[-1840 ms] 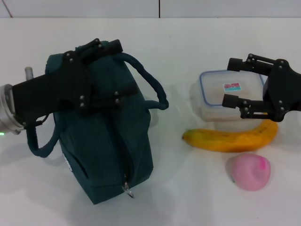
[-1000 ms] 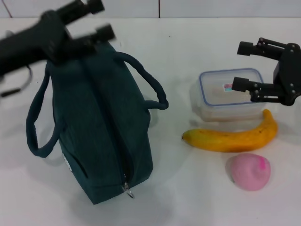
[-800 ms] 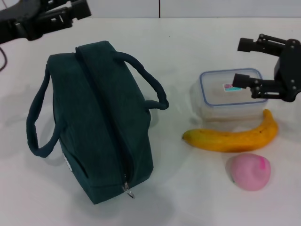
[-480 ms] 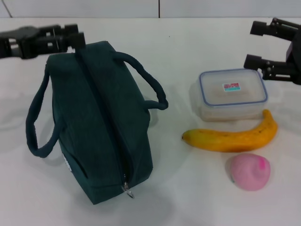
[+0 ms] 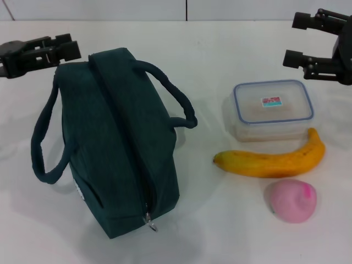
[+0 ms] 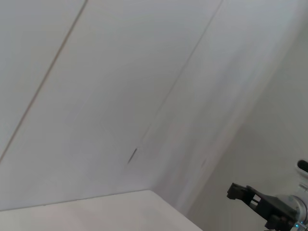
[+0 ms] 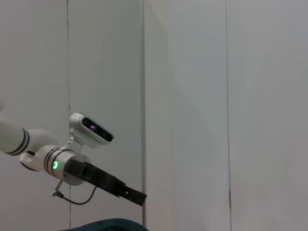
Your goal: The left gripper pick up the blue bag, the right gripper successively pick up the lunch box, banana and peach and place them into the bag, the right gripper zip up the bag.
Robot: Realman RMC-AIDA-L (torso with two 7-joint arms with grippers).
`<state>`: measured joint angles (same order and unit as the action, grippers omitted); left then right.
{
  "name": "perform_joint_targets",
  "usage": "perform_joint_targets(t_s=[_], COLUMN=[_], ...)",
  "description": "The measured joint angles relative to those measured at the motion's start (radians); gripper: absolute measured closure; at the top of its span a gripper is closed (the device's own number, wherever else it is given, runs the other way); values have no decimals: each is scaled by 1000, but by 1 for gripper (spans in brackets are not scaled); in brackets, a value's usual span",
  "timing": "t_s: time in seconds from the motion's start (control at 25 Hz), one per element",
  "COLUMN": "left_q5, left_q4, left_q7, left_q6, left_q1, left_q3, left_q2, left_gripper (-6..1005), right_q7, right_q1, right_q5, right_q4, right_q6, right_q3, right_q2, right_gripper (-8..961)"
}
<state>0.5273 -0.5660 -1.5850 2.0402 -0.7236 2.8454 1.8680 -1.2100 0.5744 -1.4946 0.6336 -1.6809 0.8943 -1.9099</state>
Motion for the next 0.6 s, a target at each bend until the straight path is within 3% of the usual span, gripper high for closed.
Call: perform_joint_targets(t_s=[0.32, 0.6], left_q5=[25, 51], left_q4=[-33, -33], left_q7=[-2, -9], left_q6=[0, -1], left_q1=[71, 137], left_q3=[0, 0], left_q2=[2, 26], left_gripper=[131, 132], right_q7=[-21, -30], right_q1=[40, 57], right_q5=[0, 4], right_q4=[0, 0], right_q6=[14, 47], right_q3=[1, 1], right_q2=[-1, -9], right_gripper=[175, 180])
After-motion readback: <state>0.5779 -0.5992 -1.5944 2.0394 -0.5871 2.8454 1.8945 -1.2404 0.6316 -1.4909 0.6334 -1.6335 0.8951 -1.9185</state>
